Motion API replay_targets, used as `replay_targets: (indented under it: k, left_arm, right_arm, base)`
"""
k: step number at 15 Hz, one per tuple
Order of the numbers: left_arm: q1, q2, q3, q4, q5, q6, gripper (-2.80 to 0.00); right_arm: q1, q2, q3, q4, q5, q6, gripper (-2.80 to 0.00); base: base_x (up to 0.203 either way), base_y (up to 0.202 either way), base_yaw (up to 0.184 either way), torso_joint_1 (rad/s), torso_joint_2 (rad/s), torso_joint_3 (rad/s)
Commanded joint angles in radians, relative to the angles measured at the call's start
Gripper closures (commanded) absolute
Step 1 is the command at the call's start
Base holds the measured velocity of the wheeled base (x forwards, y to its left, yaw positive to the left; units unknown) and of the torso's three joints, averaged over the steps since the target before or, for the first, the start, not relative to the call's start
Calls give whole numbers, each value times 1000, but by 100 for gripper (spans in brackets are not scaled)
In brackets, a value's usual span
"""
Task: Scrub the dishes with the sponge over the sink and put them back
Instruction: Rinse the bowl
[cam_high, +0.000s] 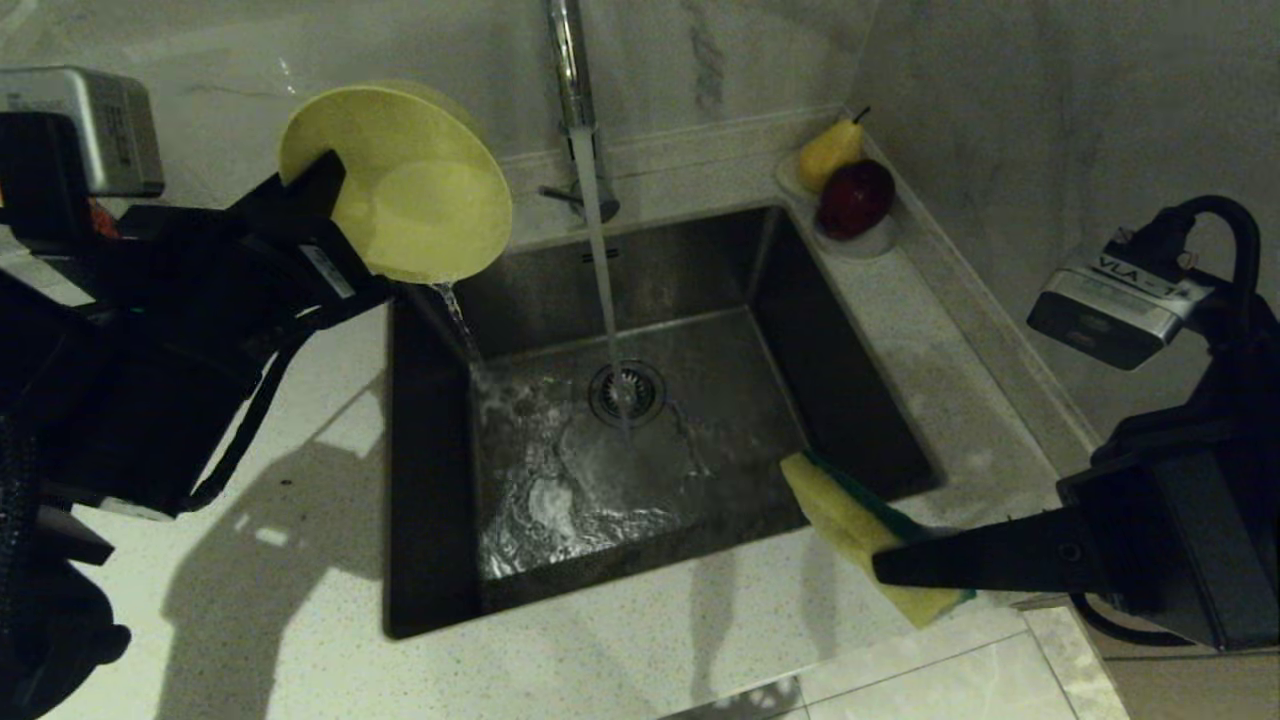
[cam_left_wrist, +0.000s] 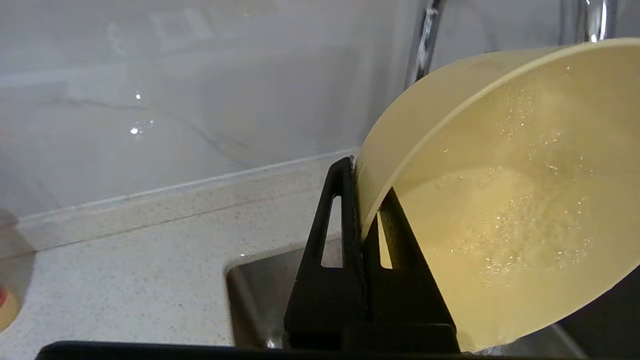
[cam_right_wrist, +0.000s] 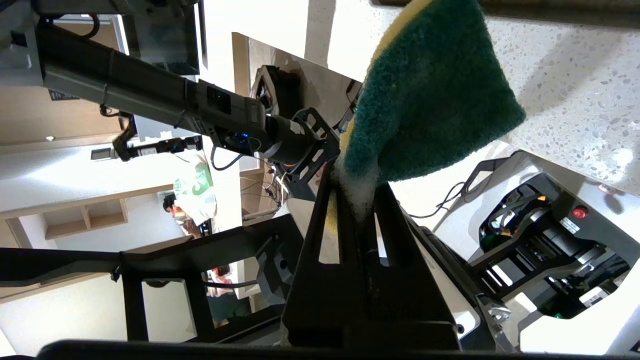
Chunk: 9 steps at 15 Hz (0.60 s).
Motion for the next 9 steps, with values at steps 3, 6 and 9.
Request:
replay_targets:
  k: [3,6,9]
  left_arm:
    - [-1,-38,-23,204,117,-6,0]
    - [-1,-93,-92,616,195,-90,0]
    - [0,-141,-274,1113,200,-307,0]
  right_arm:
    - [-4,-24,24,2,0,4,0]
    - [-28,-47,51,2,0,1,0]
    - [-50,-86,76,10,0,-3,0]
  base:
    - [0,0,0,0,0,0]
    - [0,0,0,0,0,0]
    - [0,0,0,0,0,0]
